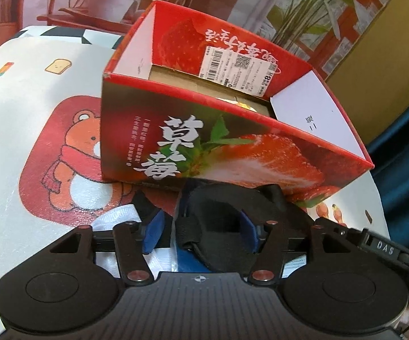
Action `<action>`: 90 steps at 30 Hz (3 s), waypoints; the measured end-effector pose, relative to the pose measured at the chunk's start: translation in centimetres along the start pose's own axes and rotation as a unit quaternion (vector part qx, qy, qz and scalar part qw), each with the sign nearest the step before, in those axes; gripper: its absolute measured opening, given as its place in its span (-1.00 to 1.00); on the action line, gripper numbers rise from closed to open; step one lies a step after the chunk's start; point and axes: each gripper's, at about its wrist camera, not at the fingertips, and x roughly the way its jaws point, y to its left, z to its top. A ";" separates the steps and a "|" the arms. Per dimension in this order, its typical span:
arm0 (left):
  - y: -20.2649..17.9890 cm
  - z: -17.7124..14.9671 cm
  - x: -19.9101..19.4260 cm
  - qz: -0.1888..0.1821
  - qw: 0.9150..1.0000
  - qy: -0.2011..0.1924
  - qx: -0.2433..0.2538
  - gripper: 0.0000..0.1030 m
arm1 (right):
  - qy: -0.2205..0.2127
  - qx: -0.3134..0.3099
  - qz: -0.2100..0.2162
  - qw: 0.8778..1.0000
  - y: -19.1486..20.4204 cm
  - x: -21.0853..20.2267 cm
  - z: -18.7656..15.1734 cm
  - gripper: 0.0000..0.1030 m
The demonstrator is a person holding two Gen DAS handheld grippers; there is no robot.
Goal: Organize soft objects
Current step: 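Close the right gripper on the black fabric item and lift it, then carry the black fabric item with the right gripper over the box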
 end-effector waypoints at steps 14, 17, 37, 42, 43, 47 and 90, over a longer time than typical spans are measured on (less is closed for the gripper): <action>1.0 -2.1 0.6 -0.017 1.000 -0.002 -0.004 0.23 | -0.001 0.019 0.049 0.999 -0.2 0.3 -0.2 0.43; 0.9 -2.2 0.7 -0.016 1.000 -0.005 0.002 0.24 | -0.013 -0.009 0.044 0.999 0.4 -0.2 0.0 0.41; 1.2 -2.4 0.4 -0.023 1.000 -0.015 -0.002 0.01 | -0.038 -0.104 -0.002 0.994 2.0 -2.1 -0.1 -0.64; 1.1 -2.0 -0.6 -0.021 0.999 -0.032 -0.004 -0.32 | -0.033 -0.138 -0.004 0.990 2.9 -2.2 -0.6 -0.64; 1.1 -1.9 -0.9 -0.022 0.999 -0.037 -0.003 -0.39 | -0.034 -0.146 -0.003 0.989 3.1 -2.3 -0.6 -0.64; 0.4 -1.7 -2.0 -0.018 0.998 -0.057 0.018 -0.54 | -0.042 -0.179 0.002 0.983 4.3 -2.9 -0.6 -0.64; -1.2 2.7 -10.6 -0.066 0.975 -0.191 0.094 -0.72 | -0.138 -0.286 0.089 0.944 11.0 -9.5 4.0 -0.69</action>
